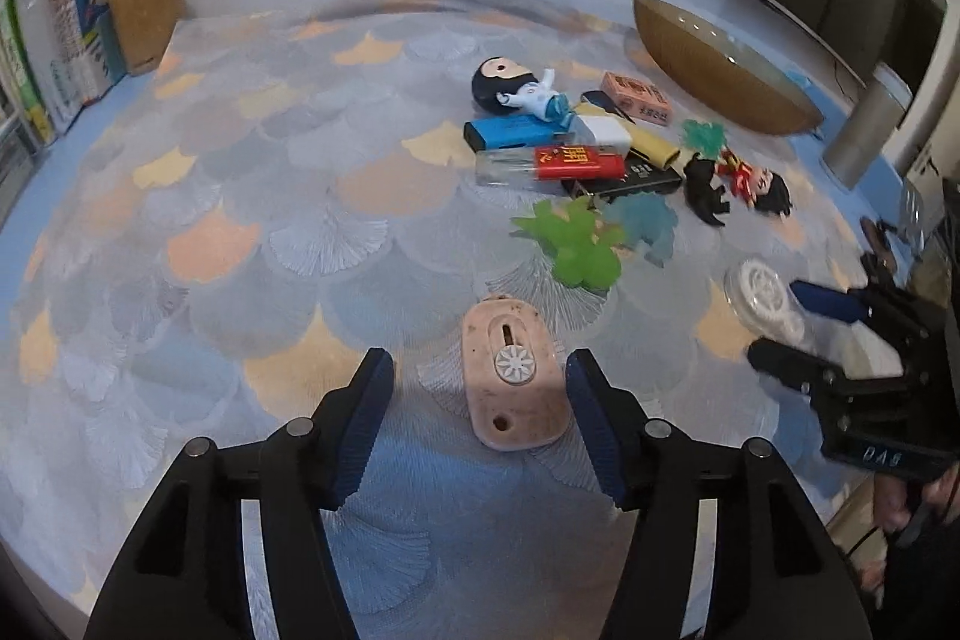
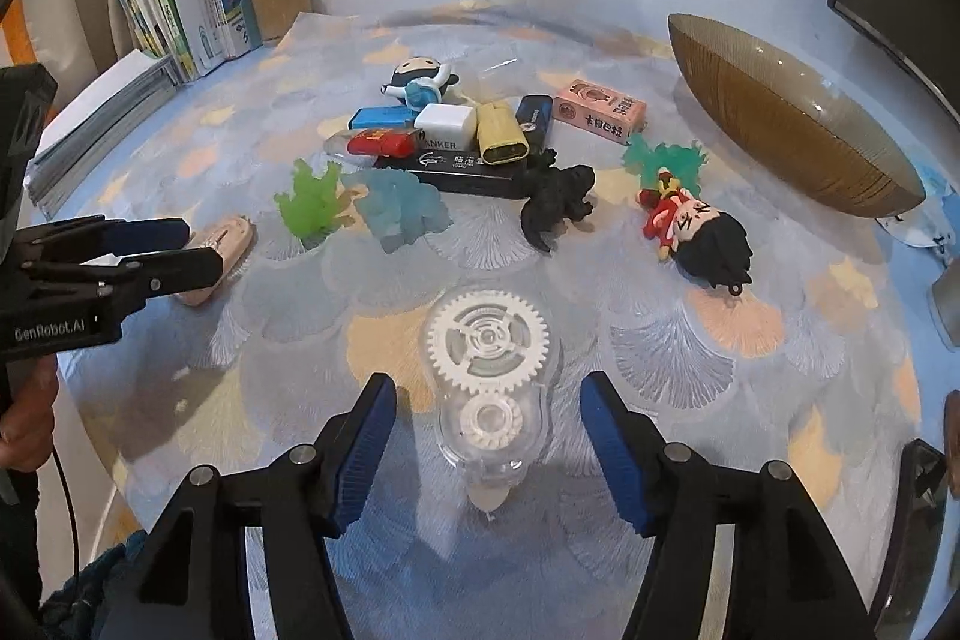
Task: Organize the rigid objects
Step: 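Carry both held items over the brown glass bowl and open both grippers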
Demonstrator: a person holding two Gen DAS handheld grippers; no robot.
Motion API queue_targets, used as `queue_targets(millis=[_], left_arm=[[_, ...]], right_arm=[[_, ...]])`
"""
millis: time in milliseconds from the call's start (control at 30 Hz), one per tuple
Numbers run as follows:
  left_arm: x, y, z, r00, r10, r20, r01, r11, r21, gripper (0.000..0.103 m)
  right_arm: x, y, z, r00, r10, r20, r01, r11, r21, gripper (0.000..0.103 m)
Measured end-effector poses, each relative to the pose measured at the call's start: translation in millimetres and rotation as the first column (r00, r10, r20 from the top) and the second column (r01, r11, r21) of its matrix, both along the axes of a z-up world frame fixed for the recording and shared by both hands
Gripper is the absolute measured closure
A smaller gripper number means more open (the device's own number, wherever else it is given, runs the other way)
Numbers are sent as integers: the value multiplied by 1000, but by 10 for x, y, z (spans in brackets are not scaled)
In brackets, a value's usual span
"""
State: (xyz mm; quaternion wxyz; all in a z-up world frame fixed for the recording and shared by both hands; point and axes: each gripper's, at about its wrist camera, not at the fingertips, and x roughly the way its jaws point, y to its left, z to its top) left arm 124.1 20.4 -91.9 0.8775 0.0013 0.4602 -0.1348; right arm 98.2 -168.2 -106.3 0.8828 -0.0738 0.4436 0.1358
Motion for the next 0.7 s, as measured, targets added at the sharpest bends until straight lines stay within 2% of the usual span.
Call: queue_targets(millis=[67,100,133,167,267,400,567,700], left_arm=[[-6,-90,-2,999,-36,3,36,999,24,50],[-14,-174,-5,999,-50,11,49,997,57,55],[-20,-231,-6,998,-55,20,54,995,86,68],[-23,-293,-3,998,-62,32,58,991,117,71],[-15,-355,30,997,-59,40,54,992,116,71],[-18,-336,357,992,-46,122,34,995,96,71],[237,-617,953,965,-87,249,71,995,74,71],[709,-1140,1413,934,-143,326,143,989,23,71]], right_arm=[[20,15,2,1000,-2,2,2,1000,-8,42],[28,26,5,1000,-6,6,6,1000,-14,49],[40,46,13,1000,-4,9,5,1000,-14,56],[55,77,15,1000,1,9,-1,1000,-14,56],[72,168,17,999,52,6,-52,999,11,57],[28,90,160,998,52,35,-54,997,52,57],[163,-308,671,988,-21,150,14,999,46,57],[419,-795,1147,959,-138,246,138,990,16,57]])
